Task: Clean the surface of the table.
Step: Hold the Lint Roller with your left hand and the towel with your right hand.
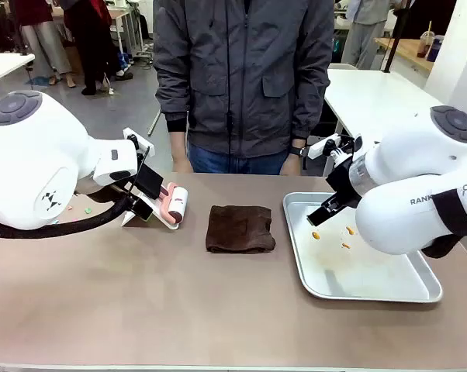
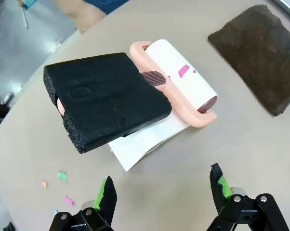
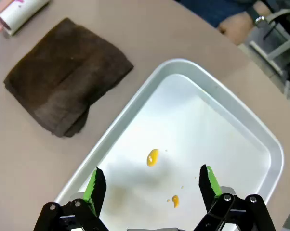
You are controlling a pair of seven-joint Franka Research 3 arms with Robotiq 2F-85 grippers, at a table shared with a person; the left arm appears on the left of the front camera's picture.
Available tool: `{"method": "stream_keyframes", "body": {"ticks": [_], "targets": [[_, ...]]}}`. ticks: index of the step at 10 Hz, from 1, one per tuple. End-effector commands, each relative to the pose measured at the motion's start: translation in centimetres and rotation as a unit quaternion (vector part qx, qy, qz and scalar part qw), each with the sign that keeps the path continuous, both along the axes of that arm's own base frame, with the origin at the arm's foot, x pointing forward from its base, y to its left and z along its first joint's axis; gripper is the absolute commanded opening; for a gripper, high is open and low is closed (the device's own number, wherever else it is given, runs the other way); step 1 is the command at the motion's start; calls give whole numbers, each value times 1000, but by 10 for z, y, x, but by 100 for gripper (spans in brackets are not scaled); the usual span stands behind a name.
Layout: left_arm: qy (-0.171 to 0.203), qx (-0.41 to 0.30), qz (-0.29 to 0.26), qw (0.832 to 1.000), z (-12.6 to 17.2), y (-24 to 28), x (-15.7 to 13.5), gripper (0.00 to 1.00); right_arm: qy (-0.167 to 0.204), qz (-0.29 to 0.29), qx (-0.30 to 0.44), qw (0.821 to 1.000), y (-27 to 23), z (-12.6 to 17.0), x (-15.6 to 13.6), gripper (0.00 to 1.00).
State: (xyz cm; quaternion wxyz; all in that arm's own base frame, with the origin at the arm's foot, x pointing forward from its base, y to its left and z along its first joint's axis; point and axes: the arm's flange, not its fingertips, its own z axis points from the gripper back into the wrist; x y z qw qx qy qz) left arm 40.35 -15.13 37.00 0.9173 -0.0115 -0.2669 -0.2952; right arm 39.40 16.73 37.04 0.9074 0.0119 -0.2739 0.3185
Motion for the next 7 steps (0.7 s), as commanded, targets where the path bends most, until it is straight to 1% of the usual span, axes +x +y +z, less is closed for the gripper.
{"method": "stream_keyframes", "body": {"ticks": [1,7], "targets": [[0,0,0,1000,0,0,0,100,0,0,0,1000,0,0,0,100],[0,0,0,1000,0,0,0,100,0,0,0,1000,0,0,0,100]]}}
